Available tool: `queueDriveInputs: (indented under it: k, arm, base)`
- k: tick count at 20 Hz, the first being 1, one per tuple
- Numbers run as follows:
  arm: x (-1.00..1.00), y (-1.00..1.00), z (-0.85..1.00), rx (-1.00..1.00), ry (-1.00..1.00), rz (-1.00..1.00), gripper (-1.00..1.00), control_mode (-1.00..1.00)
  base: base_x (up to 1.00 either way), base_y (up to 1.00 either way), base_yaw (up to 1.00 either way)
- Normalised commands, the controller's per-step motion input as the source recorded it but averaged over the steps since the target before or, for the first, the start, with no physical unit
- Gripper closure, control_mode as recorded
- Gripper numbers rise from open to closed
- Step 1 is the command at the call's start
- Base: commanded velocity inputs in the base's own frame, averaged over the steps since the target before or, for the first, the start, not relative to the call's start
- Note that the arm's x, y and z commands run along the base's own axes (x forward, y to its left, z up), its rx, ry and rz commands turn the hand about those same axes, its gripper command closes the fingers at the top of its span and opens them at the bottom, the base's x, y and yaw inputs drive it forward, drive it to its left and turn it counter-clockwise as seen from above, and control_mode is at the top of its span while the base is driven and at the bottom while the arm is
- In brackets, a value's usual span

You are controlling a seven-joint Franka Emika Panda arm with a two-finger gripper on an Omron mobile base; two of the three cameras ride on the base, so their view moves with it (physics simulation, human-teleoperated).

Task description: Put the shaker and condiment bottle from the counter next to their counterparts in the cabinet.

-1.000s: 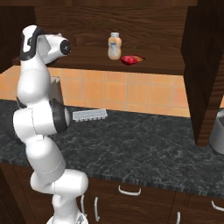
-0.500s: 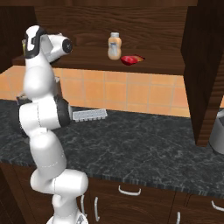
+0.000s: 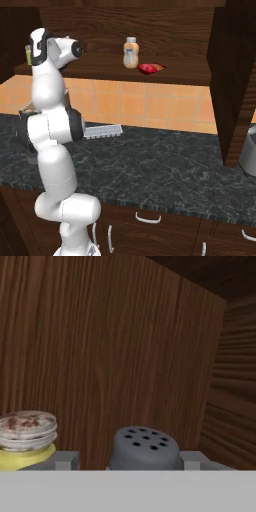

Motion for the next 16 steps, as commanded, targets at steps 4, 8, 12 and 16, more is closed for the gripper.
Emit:
queueDriveInputs:
  k: [4, 8, 12, 16]
  arm:
    - [0.12, 0.00, 0.00, -0.03, 0.00, 0.03, -1.00, -1.00]
    - [0.03, 0.00, 0.00, -0.04, 0.00, 0.04, -1.00, -1.00]
    - [-0.18, -0.43, 0.09, -0.04, -0.01, 0.02, -1.00, -1.00]
    - [-0.35, -0.67, 0.11, 0.00, -0.09, 0.00, -1.00, -1.00]
  base:
    - [0.00, 0.00, 0.00]
    - [0.00, 0.00, 0.00]
    - [0.00, 0.00, 0.00]
    - [0.00, 0.00, 0.00]
